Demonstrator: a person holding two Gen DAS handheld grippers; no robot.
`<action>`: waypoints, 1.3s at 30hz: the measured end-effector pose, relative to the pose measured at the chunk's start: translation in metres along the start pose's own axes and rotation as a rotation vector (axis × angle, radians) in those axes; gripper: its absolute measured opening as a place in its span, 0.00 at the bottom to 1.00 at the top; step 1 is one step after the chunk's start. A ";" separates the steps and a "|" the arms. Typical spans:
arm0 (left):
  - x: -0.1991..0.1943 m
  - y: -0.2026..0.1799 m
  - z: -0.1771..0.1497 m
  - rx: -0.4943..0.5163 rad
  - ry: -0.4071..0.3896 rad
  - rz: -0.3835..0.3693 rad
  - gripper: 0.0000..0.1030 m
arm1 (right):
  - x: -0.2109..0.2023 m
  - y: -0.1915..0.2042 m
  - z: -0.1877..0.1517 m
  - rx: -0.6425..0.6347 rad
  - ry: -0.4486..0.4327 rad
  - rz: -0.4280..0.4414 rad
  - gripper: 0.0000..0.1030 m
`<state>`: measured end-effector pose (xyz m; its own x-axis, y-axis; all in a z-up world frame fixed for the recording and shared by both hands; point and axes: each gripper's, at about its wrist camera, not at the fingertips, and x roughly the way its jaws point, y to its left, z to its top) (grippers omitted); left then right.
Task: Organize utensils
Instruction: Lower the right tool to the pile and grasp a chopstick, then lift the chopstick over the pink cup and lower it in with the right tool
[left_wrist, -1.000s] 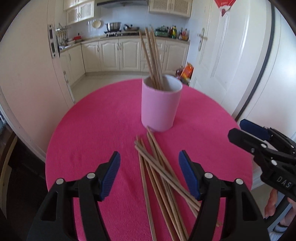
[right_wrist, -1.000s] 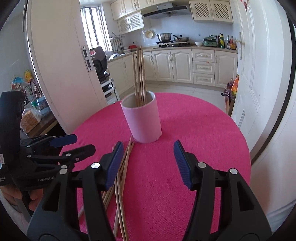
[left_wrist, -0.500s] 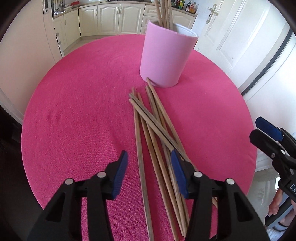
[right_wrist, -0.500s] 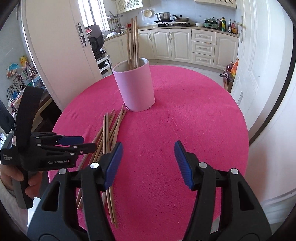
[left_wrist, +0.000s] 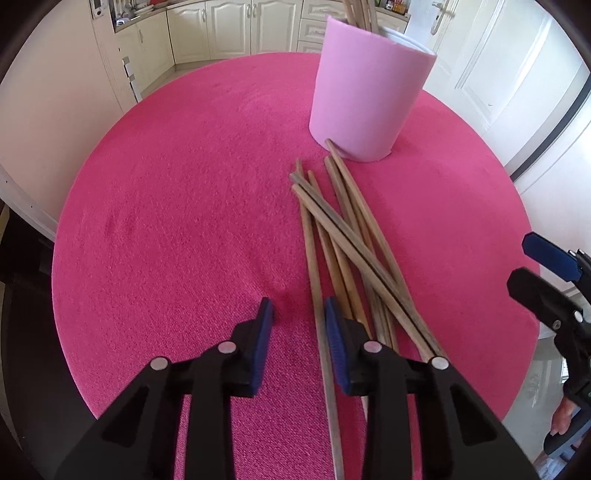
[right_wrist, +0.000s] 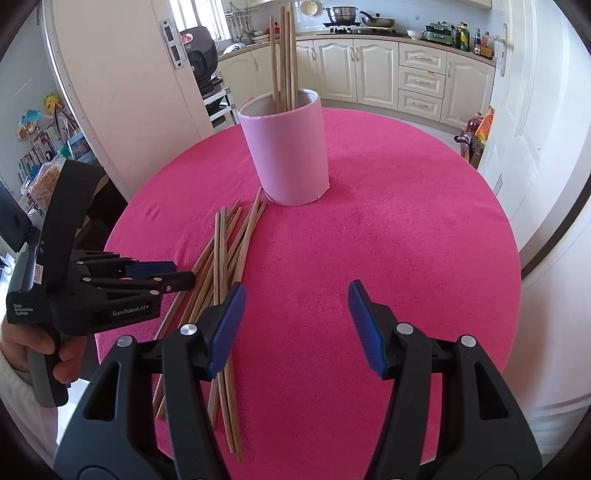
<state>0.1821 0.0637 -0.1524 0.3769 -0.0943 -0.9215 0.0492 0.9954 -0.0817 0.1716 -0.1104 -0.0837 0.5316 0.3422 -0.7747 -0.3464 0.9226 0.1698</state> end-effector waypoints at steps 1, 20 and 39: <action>0.002 -0.002 0.003 0.005 0.002 0.009 0.27 | 0.004 0.002 0.002 -0.005 0.014 0.003 0.56; -0.016 0.039 0.001 -0.150 -0.089 -0.068 0.06 | 0.082 0.032 0.028 -0.003 0.255 0.048 0.27; -0.044 0.047 0.000 -0.156 -0.238 -0.077 0.07 | 0.039 0.036 0.019 -0.133 0.053 -0.031 0.06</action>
<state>0.1677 0.1150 -0.1156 0.5848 -0.1518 -0.7969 -0.0499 0.9737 -0.2222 0.1944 -0.0601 -0.0967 0.5030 0.3005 -0.8103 -0.4315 0.8997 0.0658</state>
